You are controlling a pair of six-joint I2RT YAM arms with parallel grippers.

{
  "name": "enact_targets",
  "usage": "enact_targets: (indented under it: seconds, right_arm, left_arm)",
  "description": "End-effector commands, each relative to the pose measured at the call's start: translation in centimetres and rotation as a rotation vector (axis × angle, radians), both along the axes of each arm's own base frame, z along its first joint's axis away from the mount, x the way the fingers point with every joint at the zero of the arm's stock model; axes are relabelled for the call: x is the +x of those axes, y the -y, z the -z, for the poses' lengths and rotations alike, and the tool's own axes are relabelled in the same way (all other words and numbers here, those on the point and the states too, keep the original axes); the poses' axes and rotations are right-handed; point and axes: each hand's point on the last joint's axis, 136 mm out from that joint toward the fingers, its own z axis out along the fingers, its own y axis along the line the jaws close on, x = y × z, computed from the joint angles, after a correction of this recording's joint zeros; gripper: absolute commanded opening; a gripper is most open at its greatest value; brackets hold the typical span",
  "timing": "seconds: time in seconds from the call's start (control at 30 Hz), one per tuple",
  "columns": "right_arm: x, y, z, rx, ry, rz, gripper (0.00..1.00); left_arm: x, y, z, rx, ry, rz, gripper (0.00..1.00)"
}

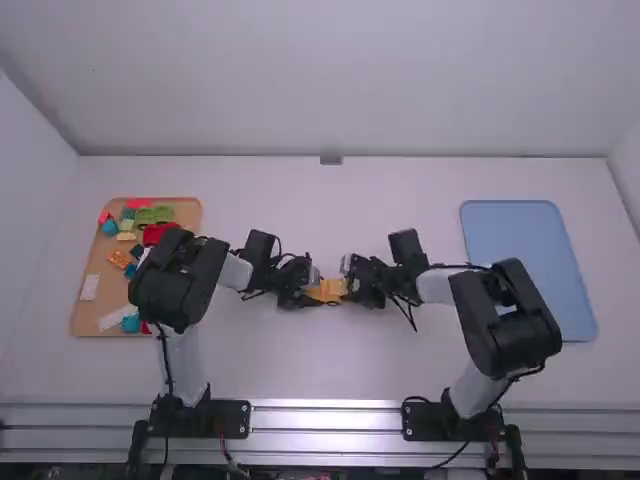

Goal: Assemble lego blocks to make yellow taxi

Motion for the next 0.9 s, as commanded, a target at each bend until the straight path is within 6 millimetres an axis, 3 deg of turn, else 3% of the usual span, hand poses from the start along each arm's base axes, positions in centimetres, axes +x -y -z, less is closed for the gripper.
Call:
enact_targets:
  seconds: [0.0, 0.17, 0.3, 0.53, 0.87]
  right_arm:
    - [-0.7, -0.1, 0.5, 0.007, -0.033, -0.012, 0.53]
    - [-0.6, -0.4, 1.4, 0.013, -0.030, -0.020, 0.51]
    - [-0.3, -0.2, 0.8, 0.063, -0.040, -0.018, 0.47]
    - [-0.2, -0.3, 0.3, 0.088, -0.030, -0.031, 0.27]
    - [0.2, -1.4, -0.6, 0.107, -0.016, -0.062, 0.26]
  left_arm:
    - [-0.4, -0.2, 1.1, 0.037, -0.034, -0.015, 0.40]
    - [-0.4, -0.2, 1.1, 0.038, -0.035, -0.015, 0.40]
    - [-0.2, -0.2, 1.0, 0.032, -0.066, -0.041, 0.41]
    - [-0.2, -0.2, 1.0, 0.031, -0.063, -0.042, 0.39]
    - [-0.2, -0.2, 1.0, 0.031, -0.065, -0.042, 0.39]
